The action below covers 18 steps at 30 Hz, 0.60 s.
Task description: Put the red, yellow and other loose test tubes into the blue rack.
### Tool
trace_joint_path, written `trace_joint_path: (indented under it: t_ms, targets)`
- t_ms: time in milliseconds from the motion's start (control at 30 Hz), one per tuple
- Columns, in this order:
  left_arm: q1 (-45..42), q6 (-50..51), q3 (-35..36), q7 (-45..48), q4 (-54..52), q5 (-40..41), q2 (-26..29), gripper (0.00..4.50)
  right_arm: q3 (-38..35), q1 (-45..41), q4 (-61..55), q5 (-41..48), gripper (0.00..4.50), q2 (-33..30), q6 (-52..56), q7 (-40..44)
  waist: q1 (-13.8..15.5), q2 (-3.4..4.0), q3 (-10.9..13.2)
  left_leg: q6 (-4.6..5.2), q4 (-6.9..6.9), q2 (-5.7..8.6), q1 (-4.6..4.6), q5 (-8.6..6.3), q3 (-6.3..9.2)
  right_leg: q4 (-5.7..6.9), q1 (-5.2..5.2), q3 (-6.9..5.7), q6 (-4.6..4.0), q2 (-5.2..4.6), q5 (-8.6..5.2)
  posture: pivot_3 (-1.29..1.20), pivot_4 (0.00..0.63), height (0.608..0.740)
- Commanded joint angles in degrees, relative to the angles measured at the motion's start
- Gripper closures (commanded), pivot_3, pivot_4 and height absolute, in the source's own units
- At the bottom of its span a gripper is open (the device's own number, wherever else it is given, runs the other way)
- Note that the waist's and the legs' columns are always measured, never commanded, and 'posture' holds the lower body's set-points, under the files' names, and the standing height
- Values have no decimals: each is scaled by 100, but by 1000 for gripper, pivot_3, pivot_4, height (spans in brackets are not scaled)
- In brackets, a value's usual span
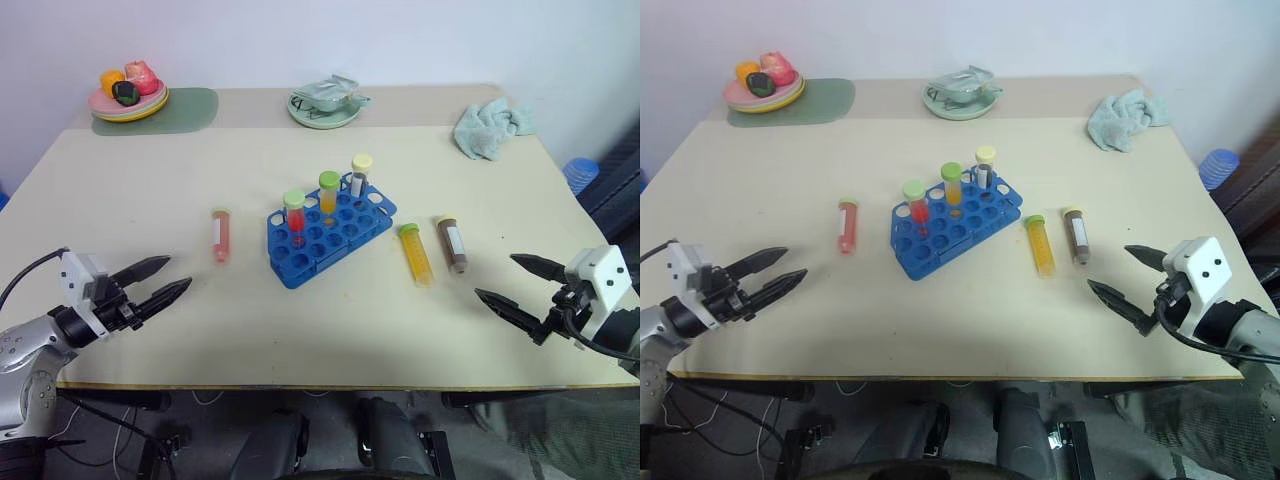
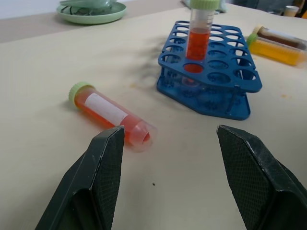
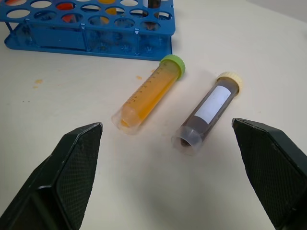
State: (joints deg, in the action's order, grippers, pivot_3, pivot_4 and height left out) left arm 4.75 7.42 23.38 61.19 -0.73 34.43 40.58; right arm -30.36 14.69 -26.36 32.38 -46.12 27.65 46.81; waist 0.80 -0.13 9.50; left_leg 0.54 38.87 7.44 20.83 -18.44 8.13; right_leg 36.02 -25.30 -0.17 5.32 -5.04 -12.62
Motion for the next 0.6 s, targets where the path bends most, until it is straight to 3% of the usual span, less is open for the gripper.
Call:
trace_joint_path:
  t_ms: [33, 600]
  targets:
    - [-6, 44, 106, 29, -190, 36, 103, 1393, -184, -105, -338, 121, 43, -118, 98, -53, 0, 0, 0, 0, 0, 0, 0, 0, 0, 0, 0, 0, 0, 0, 0, 0, 150, 740]
    - [-79, 369, 106, 131, -502, 211, 51, 1393, 49, -443, -517, 151, 43, -14, 375, -212, 0, 0, 0, 1, 0, -2, 0, -3, -2, -3, 0, 0, 0, 1, 0, 0, 150, 740]
